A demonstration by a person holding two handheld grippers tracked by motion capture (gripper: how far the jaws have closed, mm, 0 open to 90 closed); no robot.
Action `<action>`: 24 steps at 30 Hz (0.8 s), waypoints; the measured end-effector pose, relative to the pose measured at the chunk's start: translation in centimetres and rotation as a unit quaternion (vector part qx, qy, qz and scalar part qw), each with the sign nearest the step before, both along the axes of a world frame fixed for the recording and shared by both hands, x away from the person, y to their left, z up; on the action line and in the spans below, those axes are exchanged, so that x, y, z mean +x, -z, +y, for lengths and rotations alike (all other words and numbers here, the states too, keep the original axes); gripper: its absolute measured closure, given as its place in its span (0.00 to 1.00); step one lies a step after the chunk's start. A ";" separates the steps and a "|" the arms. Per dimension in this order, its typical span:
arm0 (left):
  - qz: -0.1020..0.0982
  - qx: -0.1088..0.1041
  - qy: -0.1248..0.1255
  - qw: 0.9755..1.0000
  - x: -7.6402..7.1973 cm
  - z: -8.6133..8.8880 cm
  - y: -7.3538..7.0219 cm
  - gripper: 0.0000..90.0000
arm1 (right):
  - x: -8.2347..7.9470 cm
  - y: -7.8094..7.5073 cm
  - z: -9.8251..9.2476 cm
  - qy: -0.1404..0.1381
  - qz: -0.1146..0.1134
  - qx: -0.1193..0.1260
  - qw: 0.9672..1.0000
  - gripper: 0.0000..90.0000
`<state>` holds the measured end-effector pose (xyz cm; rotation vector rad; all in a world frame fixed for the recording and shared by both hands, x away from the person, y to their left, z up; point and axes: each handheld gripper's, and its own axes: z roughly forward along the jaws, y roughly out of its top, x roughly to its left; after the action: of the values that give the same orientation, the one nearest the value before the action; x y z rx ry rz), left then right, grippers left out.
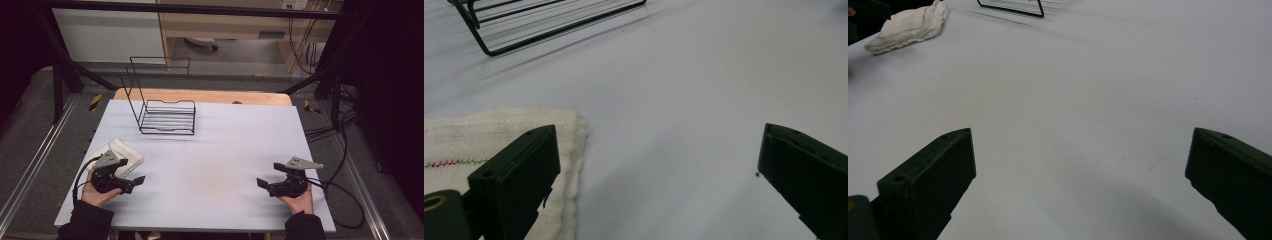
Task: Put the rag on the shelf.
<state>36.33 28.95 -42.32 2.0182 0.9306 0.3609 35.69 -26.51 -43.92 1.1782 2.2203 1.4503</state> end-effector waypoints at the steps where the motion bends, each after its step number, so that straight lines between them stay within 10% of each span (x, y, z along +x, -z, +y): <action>1: 0.001 0.001 -0.001 1.000 0.0 -0.1 0.0 0.04 | 0.0 0.0 0.0 0.001 0.001 0.000 1.000 0.00; 24: 0.011 0.036 -0.055 0.998 1.6 0.3 0.2 0.18 | 0.0 0.0 0.0 0.002 0.003 -0.005 1.000 0.00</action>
<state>37.93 29.29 -42.53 2.0432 1.0589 0.4395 35.66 -26.53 -43.93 1.1834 2.2254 1.4337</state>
